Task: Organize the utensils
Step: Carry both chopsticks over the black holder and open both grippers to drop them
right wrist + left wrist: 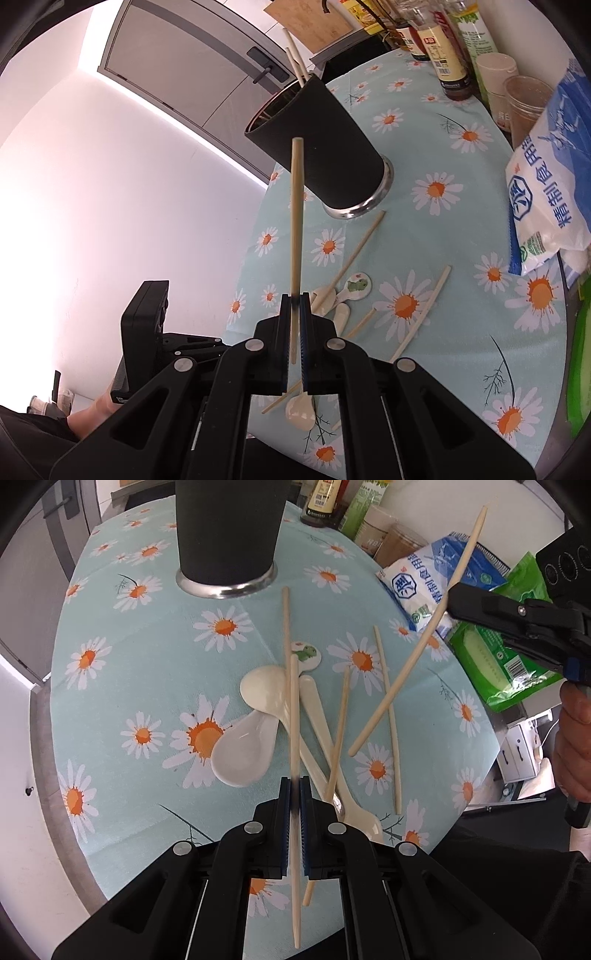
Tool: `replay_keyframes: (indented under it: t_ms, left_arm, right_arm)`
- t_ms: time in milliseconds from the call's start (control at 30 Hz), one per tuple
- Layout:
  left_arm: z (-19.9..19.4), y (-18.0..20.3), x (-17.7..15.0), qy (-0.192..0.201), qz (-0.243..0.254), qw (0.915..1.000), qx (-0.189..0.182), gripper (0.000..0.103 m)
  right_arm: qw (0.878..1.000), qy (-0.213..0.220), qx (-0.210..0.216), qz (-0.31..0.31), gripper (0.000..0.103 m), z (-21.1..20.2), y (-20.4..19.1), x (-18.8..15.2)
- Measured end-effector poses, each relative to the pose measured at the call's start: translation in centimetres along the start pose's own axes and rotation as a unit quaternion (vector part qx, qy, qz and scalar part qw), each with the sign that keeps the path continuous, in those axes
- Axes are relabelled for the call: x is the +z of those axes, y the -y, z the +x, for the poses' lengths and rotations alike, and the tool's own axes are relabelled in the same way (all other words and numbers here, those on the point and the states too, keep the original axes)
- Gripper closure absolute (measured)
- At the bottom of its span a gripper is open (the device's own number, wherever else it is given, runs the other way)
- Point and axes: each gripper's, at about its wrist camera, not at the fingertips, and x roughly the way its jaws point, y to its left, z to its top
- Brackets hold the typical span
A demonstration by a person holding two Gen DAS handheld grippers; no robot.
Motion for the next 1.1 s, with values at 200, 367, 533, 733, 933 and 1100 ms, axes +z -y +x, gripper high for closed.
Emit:
replay_keyframes:
  t_ms: [200,367,533,733,933,1100]
  left_arm:
    - [-1.3,0.1,0.6,0.025,-0.009,0.9996,-0.010,0.099]
    - [-3.1,-0.2,1.6,0.060,-0.017,0.9980,-0.013,0.099]
    - [-5.8,-1.0,3.2,0.119,-0.031,0.9922,-0.021,0.099]
    - [-9.3,-1.6,5.4,0.205,-0.033,0.9779,-0.025,0.099]
    - [-13.0,-2.2,8.6,0.286,-0.038,0.9570,-0.028,0.099]
    - [-15.3,-2.7,11.5,0.345,-0.039,0.9367,-0.046,0.099]
  right_arm:
    - [1.000,0.002,-0.004,-0.014,0.097,0.4,-0.7,0.7]
    - [1.000,0.007,-0.011,-0.025,0.097,0.3,-1.1,1.3]
    - [0.999,0.016,-0.021,-0.047,0.097,-0.1,-2.2,2.7]
    - [0.994,0.038,-0.037,-0.093,0.097,-0.8,-4.8,5.5]
    - [0.987,0.065,-0.048,-0.137,0.097,-1.7,-7.6,9.1]
    - [0.980,0.083,-0.065,-0.171,0.097,-1.5,-9.4,12.3]
